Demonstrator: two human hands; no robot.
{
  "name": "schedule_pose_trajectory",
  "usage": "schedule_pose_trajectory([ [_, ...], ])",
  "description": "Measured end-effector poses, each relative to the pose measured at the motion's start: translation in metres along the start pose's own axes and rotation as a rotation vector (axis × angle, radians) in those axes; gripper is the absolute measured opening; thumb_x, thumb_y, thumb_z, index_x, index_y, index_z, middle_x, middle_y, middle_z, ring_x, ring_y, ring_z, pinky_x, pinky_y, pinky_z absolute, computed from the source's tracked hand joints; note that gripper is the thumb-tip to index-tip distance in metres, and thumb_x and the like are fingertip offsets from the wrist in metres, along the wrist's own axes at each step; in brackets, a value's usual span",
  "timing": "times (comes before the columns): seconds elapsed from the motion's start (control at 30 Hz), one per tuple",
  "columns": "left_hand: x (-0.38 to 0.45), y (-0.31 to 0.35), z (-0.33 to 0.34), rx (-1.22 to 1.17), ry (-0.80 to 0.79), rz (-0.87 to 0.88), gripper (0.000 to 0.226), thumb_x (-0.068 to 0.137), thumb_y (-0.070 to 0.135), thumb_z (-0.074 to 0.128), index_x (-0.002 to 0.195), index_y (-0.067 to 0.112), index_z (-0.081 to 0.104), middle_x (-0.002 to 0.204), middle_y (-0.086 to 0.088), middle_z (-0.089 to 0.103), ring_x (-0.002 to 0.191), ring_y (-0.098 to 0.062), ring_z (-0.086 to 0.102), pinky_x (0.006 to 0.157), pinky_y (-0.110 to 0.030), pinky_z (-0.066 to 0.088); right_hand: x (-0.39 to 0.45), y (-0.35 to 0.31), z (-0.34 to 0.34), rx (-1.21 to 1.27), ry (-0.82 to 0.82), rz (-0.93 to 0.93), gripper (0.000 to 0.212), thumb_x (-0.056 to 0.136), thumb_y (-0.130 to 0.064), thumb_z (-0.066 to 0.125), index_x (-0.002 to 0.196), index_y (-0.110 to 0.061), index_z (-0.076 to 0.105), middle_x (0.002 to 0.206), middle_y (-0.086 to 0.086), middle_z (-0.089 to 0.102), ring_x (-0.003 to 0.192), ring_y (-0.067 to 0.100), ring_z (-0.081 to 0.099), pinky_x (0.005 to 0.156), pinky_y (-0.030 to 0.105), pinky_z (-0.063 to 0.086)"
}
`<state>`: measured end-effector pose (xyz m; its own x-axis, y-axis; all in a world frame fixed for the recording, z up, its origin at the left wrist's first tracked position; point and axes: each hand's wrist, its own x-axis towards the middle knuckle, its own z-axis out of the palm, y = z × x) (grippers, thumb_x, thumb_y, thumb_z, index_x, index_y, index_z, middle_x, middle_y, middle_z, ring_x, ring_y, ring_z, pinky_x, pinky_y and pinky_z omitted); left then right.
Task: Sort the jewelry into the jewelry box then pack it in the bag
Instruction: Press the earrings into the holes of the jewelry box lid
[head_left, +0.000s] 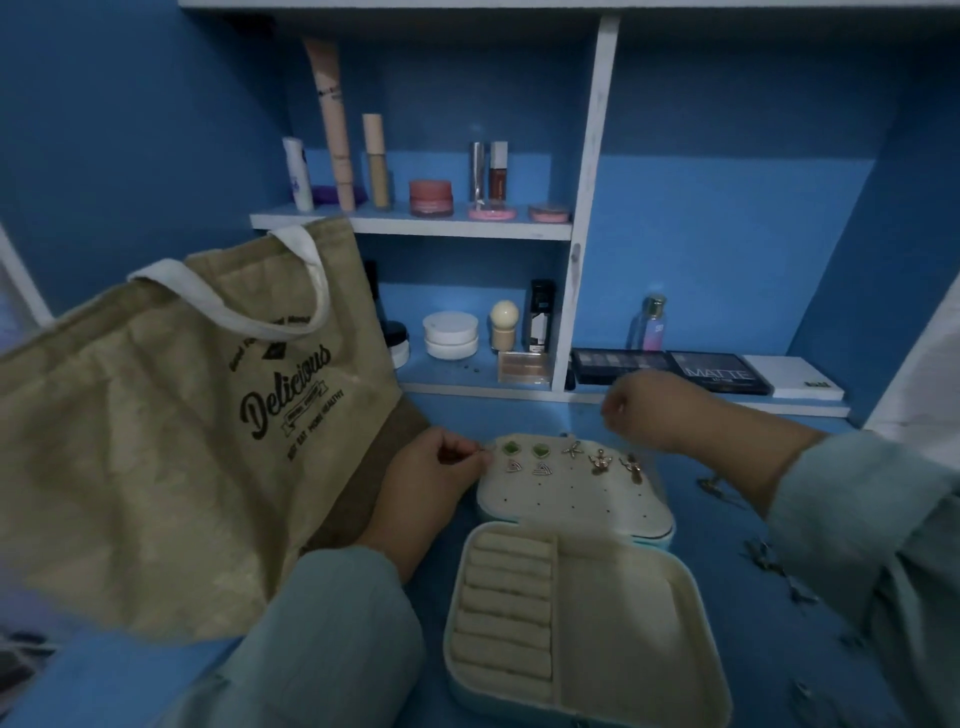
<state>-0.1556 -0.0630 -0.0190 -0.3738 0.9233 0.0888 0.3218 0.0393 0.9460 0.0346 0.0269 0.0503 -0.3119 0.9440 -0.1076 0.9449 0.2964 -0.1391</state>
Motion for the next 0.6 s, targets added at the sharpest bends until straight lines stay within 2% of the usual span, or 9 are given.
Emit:
schedule_pose_trajectory([
  [0.13,0.008,-0.006,-0.003,-0.111,0.073,-0.033,0.014,0.082,0.016,0.07,0.074,0.017,0.058,0.072,0.005,0.059,0.063,-0.002,0.051,0.049,-0.004,0.038,0.026,-0.031,0.0,0.132,0.147,-0.153,0.021,0.093,-0.016,0.05,0.107,-0.013,0.066,0.114,0.006,0.062,0.104,0.022,0.057,0.088,0.028,0.045],
  [0.27,0.015,-0.011,-0.004,-0.199,0.129,-0.051,0.013,0.083,0.018,0.068,0.078,0.015,0.057,0.07,0.001,0.059,0.06,-0.004,0.051,0.05,-0.006,0.041,0.061,-0.058,0.007,0.167,0.209,-0.246,0.023,0.092,-0.018,0.053,0.111,-0.016,0.065,0.118,0.006,0.06,0.108,0.022,0.054,0.087,0.025,0.041],
  [0.43,0.025,-0.014,-0.004,-0.276,0.147,-0.108,0.011,0.086,0.017,0.065,0.084,0.012,0.056,0.067,-0.001,0.059,0.057,-0.006,0.051,0.049,-0.008,0.04,0.112,-0.079,0.019,0.044,0.222,-0.327,0.031,0.093,-0.015,0.05,0.122,-0.016,0.06,0.13,0.011,0.052,0.117,0.028,0.05,0.095,0.029,0.04],
  [0.53,0.026,-0.016,-0.003,-0.285,0.136,-0.123,0.011,0.085,0.017,0.065,0.085,0.011,0.055,0.065,-0.002,0.06,0.055,-0.006,0.051,0.052,-0.011,0.042,0.136,-0.089,0.027,-0.072,0.218,-0.318,0.034,0.093,-0.011,0.047,0.124,-0.013,0.058,0.127,0.015,0.051,0.115,0.033,0.048,0.094,0.034,0.041],
  [0.6,0.027,-0.017,-0.003,-0.295,0.127,-0.129,0.012,0.085,0.017,0.066,0.083,0.013,0.055,0.065,-0.002,0.06,0.055,-0.006,0.051,0.055,-0.014,0.044,0.147,-0.094,0.029,-0.086,0.206,-0.273,0.031,0.09,-0.01,0.046,0.117,-0.007,0.06,0.121,0.017,0.053,0.111,0.034,0.049,0.089,0.037,0.043],
])
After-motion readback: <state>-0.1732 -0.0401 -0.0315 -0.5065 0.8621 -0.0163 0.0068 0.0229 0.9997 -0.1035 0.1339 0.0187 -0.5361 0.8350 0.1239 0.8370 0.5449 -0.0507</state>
